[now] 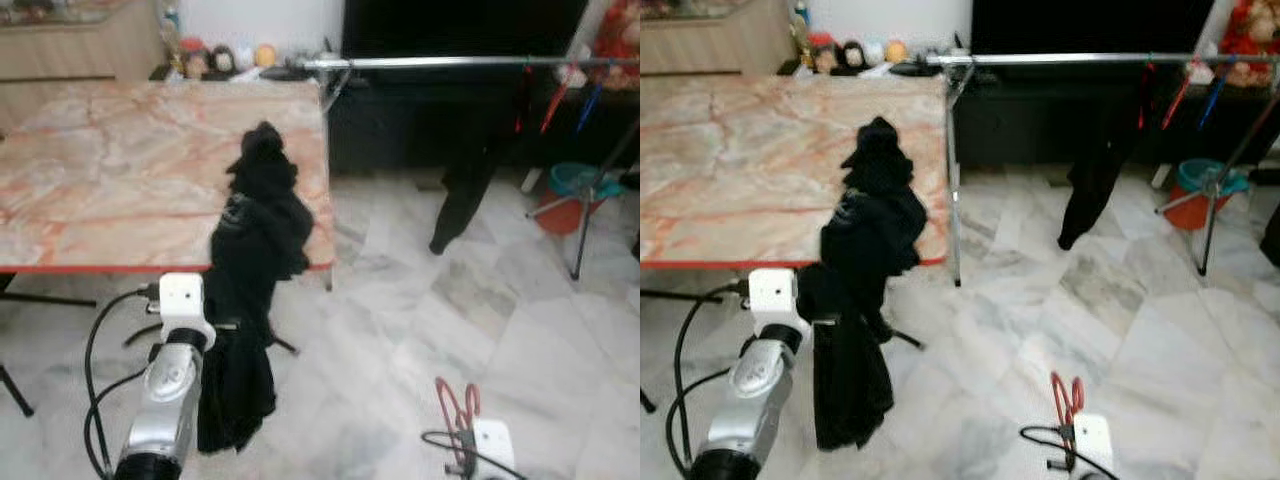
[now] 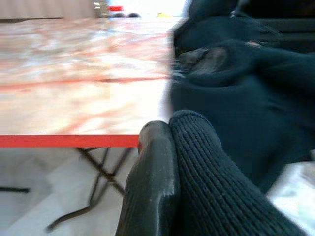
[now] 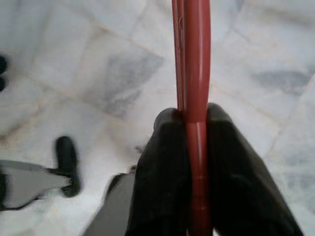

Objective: Hang hanger

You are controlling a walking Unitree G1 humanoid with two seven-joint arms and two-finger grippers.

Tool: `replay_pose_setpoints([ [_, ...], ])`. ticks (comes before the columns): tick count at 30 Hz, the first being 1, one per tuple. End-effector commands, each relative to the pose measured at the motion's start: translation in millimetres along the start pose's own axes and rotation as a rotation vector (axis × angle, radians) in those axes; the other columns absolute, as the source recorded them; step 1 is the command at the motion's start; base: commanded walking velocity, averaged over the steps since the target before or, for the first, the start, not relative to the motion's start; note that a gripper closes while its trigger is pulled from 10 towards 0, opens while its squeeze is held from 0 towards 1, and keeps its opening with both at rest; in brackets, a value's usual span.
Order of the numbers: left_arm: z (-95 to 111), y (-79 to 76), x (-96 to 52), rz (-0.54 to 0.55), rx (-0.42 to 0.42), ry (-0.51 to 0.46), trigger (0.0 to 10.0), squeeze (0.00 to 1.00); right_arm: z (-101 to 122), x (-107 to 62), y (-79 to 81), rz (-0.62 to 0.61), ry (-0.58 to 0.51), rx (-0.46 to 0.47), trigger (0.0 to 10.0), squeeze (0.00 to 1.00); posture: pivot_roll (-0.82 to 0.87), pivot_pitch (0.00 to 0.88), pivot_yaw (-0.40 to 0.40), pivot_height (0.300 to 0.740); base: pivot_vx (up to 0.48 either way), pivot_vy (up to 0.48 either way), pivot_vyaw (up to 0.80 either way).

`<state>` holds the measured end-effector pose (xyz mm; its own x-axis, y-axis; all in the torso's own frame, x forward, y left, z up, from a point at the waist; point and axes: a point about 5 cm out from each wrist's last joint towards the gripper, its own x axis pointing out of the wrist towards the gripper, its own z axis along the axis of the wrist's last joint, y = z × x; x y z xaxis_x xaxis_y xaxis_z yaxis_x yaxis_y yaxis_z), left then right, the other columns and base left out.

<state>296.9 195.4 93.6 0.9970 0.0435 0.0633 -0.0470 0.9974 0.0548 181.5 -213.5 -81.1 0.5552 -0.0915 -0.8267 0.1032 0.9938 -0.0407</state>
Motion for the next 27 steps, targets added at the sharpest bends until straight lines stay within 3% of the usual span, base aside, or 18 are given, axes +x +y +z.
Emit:
replay_pose_setpoints([
  [1, 9.6, -4.7, 4.1, -0.013, -0.002, -0.040, 10.0, 0.00, 0.6, -0.3, -3.5, -0.009, -0.004, -0.011, 10.0, 0.00, 0.14, 0.000, -0.010, 0.740, 0.000, 0.311, 0.00],
  [27, 9.1, -5.1, 4.5, -0.010, -0.003, -0.038, 10.0, 0.00, 2.6, -0.1, -3.9, -0.010, -0.006, -0.009, 10.0, 0.00, 0.14, 0.000, -0.015, 0.740, 0.000, 0.311, 0.00],
])
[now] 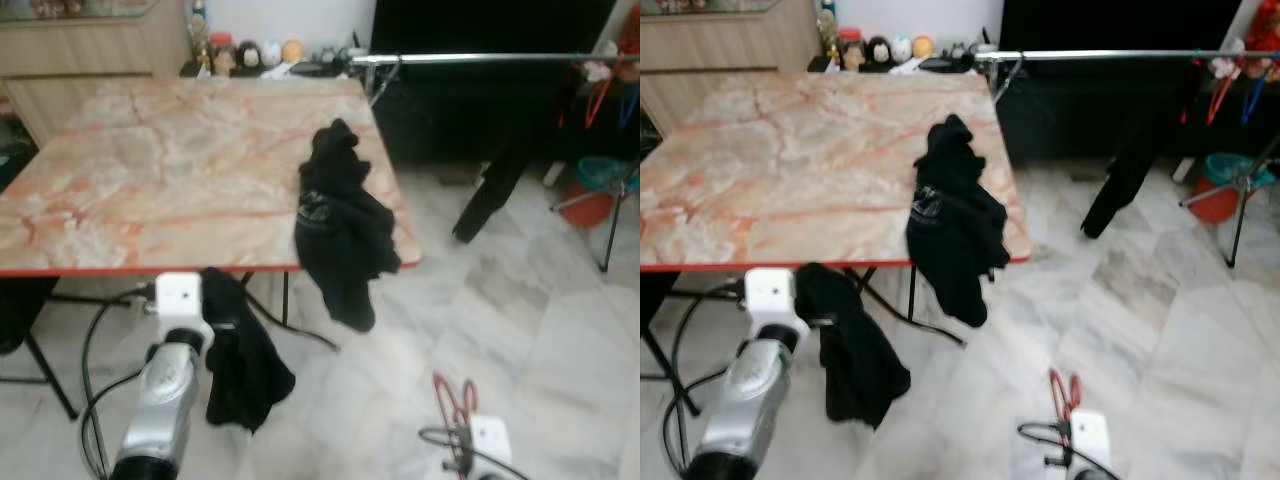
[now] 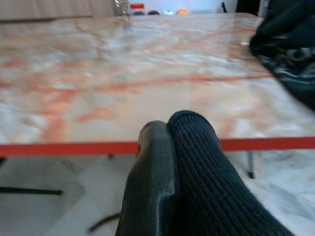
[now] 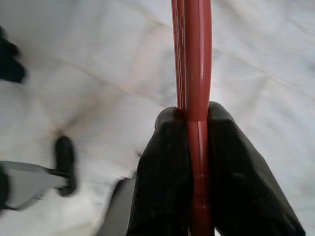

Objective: Hang hanger

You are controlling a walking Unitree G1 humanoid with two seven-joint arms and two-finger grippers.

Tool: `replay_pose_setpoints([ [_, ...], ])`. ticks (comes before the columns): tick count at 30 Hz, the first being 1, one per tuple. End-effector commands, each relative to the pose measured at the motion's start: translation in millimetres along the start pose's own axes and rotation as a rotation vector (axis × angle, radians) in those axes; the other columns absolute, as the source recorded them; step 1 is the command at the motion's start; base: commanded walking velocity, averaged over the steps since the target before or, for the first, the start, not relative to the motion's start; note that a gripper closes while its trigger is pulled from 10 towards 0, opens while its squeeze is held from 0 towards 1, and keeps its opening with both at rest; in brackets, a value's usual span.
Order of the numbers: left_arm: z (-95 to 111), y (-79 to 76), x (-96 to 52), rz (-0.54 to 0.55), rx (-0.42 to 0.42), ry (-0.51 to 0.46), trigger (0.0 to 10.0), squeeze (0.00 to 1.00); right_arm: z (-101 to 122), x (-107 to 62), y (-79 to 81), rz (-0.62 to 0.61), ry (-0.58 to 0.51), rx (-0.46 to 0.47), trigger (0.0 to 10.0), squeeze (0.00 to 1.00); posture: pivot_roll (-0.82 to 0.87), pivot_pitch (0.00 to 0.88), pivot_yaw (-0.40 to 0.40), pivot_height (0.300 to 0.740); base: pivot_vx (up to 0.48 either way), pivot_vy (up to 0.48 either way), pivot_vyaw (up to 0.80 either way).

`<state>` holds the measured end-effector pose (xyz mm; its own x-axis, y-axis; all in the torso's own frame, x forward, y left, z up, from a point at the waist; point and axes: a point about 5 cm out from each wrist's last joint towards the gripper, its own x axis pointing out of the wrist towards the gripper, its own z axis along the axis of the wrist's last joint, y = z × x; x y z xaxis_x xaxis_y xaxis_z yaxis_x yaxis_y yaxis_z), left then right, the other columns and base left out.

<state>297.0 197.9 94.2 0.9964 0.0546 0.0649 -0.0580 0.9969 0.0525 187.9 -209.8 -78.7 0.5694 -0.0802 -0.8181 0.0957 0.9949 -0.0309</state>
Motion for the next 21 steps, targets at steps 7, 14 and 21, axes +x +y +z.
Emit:
replay_pose_setpoints([
  [7, 8.6, -8.1, 4.0, -0.019, -0.002, -0.037, 10.0, 0.00, -3.6, -1.4, -8.4, -0.021, 0.011, -0.011, 10.0, 0.00, 0.14, 0.000, -0.017, 0.740, 0.000, 0.310, 0.00],
  [14, 8.4, -8.7, 3.7, -0.017, -0.004, -0.037, 10.0, 0.00, -3.4, -1.3, -8.2, -0.021, 0.011, -0.012, 10.0, 0.00, 0.14, 0.000, -0.018, 0.740, 0.000, 0.307, 0.00],
  [21, 10.4, -11.2, 3.3, -0.022, -0.013, -0.052, 10.0, 0.00, -2.9, -1.3, -8.2, -0.017, 0.011, -0.019, 10.0, 0.00, 0.14, 0.000, -0.018, 0.740, 0.000, 0.042, 0.00],
])
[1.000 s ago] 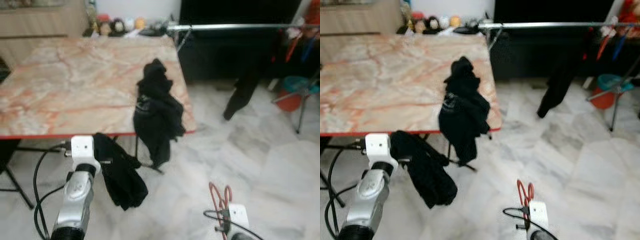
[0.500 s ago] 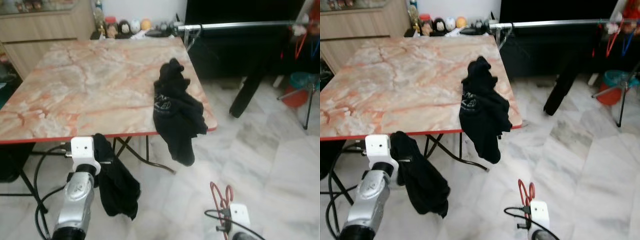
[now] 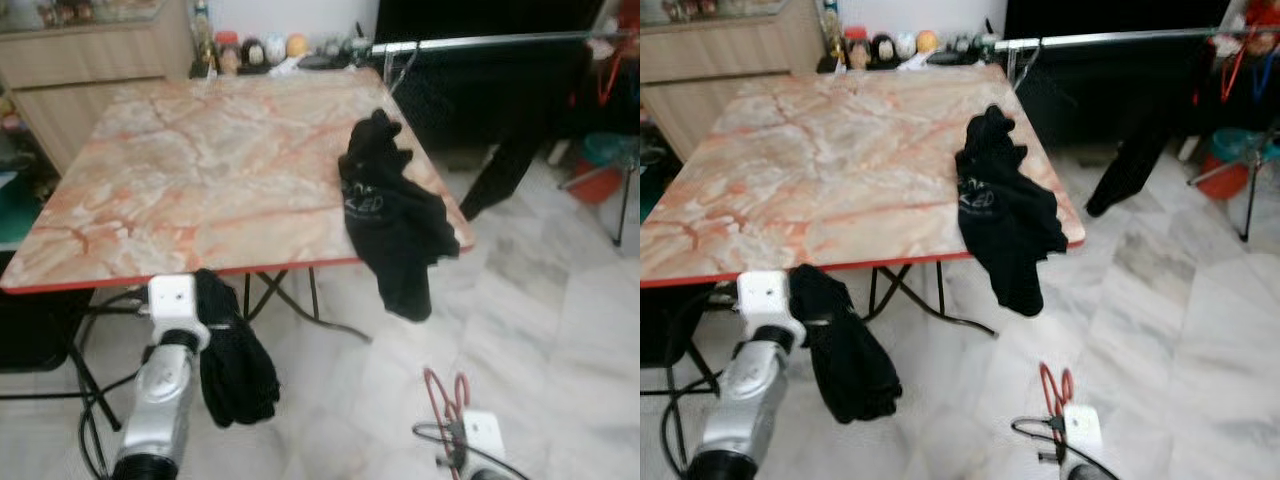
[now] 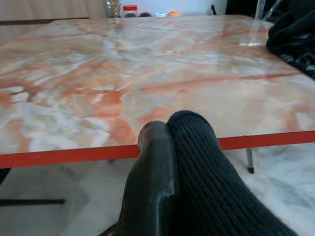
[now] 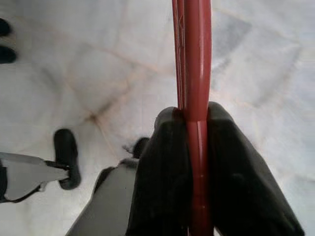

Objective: Hang hanger

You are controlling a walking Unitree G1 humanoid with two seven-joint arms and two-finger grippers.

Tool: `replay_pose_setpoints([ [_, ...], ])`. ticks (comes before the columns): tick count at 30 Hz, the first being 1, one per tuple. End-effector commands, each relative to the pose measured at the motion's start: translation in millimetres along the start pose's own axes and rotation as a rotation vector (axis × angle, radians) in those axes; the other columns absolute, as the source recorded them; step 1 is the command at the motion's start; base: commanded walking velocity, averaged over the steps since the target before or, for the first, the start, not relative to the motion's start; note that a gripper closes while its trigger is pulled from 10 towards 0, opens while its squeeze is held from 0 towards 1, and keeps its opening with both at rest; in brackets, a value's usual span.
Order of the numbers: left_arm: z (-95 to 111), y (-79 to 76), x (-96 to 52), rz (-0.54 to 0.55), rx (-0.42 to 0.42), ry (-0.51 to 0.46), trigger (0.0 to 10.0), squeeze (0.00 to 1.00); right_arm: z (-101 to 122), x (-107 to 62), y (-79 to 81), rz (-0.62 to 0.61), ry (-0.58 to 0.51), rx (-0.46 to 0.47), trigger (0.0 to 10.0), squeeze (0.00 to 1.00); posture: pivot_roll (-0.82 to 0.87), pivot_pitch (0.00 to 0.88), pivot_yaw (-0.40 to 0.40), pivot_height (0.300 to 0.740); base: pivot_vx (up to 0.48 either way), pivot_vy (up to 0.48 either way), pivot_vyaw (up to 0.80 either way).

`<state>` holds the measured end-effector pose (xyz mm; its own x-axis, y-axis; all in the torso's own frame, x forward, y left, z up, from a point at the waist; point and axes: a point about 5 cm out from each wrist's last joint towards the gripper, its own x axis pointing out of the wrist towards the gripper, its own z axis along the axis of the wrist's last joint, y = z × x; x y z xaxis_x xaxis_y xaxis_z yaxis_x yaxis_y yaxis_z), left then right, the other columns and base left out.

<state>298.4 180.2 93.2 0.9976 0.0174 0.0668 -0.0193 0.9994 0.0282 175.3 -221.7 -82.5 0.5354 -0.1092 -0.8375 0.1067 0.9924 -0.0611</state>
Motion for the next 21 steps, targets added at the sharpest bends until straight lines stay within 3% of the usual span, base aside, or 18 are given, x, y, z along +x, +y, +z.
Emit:
replay_pose_setpoints([
  [1, 12, 5.8, 2.6, 0.010, 0.015, -0.056, 10.0, 0.00, 9, 1.4, 4.8, 0.013, -0.026, -0.014, 10.0, 0.00, 0.14, 0.000, -0.018, 0.740, 0.000, 0.000, 0.00],
  [15, 22, -2.1, 3.7, -0.040, 0.006, -0.099, 10.0, 0.00, 10, 1.5, 4.4, 0.006, -0.028, -0.006, 10.0, 0.00, 0.14, 0.000, -0.020, 0.740, 0.000, 0.000, 0.00],
  [21, 28, -3.3, 5.3, -0.046, 0.012, -0.121, 10.0, 0.00, 10, 1.5, 4.2, 0.006, -0.028, -0.007, 10.0, 0.00, 0.14, 0.000, -0.021, 0.740, 0.273, 0.000, 0.00],
])
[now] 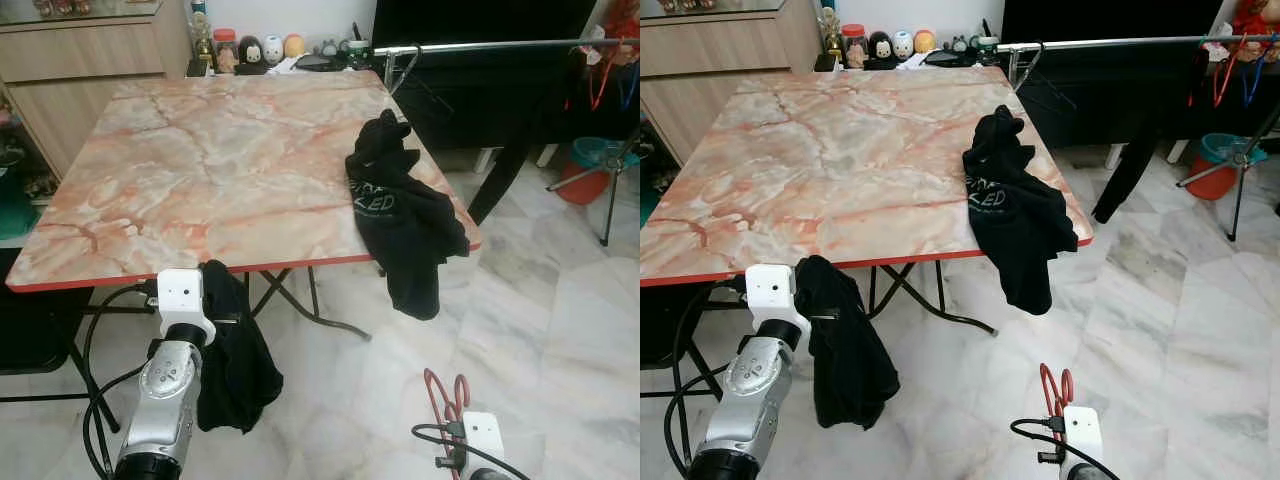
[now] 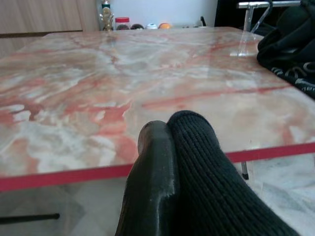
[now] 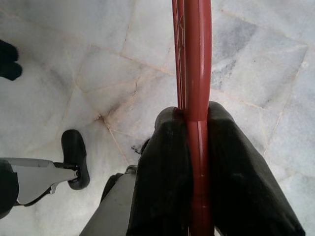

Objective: Hang hanger

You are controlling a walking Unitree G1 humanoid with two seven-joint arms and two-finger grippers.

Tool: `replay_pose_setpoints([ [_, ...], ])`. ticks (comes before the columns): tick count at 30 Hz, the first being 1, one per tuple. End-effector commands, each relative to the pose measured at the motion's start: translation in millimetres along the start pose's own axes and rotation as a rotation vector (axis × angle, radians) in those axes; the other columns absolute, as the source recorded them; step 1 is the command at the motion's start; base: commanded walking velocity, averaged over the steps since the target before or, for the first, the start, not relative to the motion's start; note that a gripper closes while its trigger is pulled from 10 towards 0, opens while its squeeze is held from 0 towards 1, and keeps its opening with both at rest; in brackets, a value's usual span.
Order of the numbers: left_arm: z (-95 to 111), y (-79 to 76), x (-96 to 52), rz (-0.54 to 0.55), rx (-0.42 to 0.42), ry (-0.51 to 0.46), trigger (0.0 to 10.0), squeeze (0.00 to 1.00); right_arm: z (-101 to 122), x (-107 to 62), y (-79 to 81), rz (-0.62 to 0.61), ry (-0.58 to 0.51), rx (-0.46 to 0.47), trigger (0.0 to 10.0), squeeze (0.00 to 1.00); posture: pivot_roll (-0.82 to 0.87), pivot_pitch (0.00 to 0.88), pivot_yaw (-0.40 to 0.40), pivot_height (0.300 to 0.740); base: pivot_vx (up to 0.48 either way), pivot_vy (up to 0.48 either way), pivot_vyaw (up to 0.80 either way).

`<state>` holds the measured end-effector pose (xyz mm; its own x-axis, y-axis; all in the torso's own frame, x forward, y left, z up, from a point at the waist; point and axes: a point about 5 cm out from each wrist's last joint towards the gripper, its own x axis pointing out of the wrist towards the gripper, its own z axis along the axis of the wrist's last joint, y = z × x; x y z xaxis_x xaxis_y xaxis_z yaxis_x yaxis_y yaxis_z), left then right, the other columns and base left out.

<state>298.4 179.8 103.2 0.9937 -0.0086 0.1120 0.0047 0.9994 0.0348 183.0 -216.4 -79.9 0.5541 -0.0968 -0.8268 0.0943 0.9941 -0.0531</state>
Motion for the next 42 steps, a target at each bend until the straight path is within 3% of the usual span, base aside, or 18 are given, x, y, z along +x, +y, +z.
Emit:
replay_pose_setpoints([
  [1, 20, -3.3, 6.4, -0.023, 0.011, -0.083, 10.0, 0.00, 2, 0.1, -1.8, -0.008, -0.007, -0.001, 10.0, 0.00, 0.14, 0.000, -0.022, 0.740, 0.281, 0.000, 0.00],
  [13, 81, -11.2, 20.1, -0.024, -0.013, -0.297, 10.0, 0.00, 2, 0.0, -2.4, -0.010, -0.008, -0.002, 10.0, 0.00, 0.15, 0.000, -0.024, 0.740, 0.291, 0.000, 0.00],
  [26, 134, -5.2, 39.6, -0.023, -0.010, -0.396, 10.0, 0.00, 2, 0.1, -1.6, -0.009, -0.008, 0.001, 10.0, 0.00, 0.16, 0.000, -0.020, 0.740, 0.353, 0.000, 0.00],
  [33, 165, -5.7, 62.8, -0.065, 0.015, -0.420, 10.0, 0.00, 3, 0.3, -0.6, -0.008, -0.008, 0.002, 10.0, 0.00, 0.17, 0.000, -0.013, 0.740, 0.376, 0.000, 0.00],
  [38, 190, -11.7, 92.5, -0.091, 0.019, -0.427, 10.0, 0.00, 4, 0.6, 0.3, -0.008, -0.011, 0.009, 10.0, 0.00, 0.18, 0.000, -0.011, 0.740, 0.376, 0.000, 0.00],
  [42, 200, -15.2, 104.7, -0.106, 0.038, -0.422, 10.0, 0.00, 5, 0.7, 0.6, -0.012, -0.013, 0.019, 10.0, 0.00, 0.18, 0.000, -0.008, 0.740, 0.376, 0.000, 0.00],
])
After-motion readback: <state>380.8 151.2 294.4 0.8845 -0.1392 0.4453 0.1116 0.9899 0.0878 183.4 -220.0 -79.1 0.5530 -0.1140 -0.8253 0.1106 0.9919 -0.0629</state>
